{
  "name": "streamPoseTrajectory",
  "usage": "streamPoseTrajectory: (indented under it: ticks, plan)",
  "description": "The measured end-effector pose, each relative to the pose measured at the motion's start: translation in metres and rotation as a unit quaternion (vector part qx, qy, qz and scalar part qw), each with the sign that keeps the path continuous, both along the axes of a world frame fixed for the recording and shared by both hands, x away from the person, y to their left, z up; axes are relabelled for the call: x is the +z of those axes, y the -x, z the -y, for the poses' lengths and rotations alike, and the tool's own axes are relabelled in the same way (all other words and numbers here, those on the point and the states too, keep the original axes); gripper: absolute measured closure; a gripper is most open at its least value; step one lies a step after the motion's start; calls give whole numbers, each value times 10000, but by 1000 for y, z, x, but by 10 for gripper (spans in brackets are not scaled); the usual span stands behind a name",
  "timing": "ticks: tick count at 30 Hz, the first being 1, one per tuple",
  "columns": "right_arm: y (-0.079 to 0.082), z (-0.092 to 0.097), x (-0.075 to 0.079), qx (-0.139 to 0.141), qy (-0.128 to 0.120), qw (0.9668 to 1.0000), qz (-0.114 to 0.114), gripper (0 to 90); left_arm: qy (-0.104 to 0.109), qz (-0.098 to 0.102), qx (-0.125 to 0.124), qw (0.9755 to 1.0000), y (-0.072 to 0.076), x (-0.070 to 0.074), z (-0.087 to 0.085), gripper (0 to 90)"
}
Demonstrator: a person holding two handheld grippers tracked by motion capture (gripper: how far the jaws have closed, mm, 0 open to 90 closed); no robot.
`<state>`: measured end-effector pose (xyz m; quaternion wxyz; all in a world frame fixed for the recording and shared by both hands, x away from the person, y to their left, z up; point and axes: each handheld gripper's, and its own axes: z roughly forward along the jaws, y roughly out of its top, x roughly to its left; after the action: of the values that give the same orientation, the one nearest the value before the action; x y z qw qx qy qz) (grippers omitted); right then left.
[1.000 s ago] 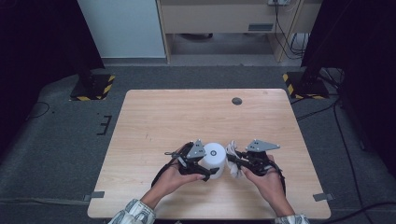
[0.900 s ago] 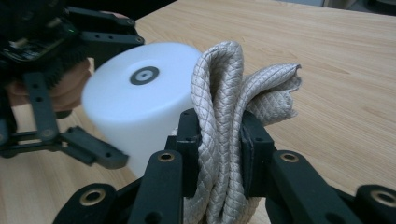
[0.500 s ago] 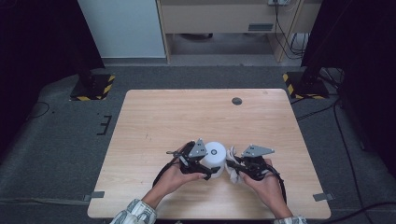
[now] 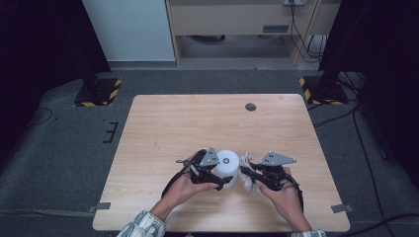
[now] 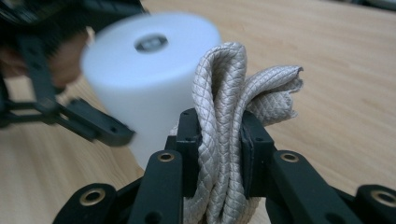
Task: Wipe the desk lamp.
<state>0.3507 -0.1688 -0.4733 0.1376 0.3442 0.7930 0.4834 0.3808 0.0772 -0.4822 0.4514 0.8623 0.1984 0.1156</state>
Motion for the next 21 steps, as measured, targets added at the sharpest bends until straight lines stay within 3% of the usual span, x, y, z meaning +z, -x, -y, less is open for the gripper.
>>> streamPoseTrajectory:
  ticks: [5,8,12,17,21]
  plan:
    - [9,0,7,26,-121,9997,193,734,-2,3,-3,10000,0,0,0,77]
    - [11,-1,3,39,-100,9999,111,734,3,4,-16,10000,0,0,0,77]
    - [7,-6,-9,55,180,9997,-141,733,-4,1,-21,10000,-1,0,0,77]
    - [3,-13,-22,123,685,9968,-382,732,-13,2,-24,10000,-1,0,0,77]
    - [-6,-15,-28,108,780,9955,-530,732,-36,0,-31,10000,-1,0,-1,77]
